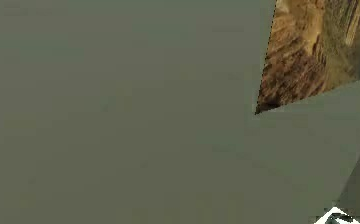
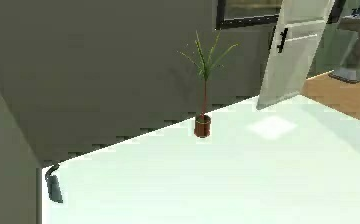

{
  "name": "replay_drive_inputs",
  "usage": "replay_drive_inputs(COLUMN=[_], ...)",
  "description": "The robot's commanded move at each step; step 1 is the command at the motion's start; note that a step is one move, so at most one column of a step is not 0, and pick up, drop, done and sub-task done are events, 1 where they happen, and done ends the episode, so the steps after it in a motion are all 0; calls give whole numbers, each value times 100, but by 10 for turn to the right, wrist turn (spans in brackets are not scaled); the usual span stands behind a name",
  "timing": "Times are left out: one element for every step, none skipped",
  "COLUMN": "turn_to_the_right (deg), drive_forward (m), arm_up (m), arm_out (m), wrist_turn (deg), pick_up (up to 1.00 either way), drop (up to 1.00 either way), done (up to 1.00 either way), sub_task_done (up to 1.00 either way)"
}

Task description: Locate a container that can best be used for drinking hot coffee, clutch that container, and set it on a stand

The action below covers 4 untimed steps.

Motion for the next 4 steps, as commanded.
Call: replay_drive_inputs(turn_to_the_right=[450, 450, 450, 150], drive_forward=[0, 0, 0, 0], arm_up=[0, 0, 0, 0], arm_out=[0, 0, 0, 0], wrist_turn=[0, 0, 0, 0], pick_up=[0, 0, 0, 0], drop=[0, 0, 0, 0], done=[0, 0, 0, 0], sub_task_done=[0, 0, 0, 0])
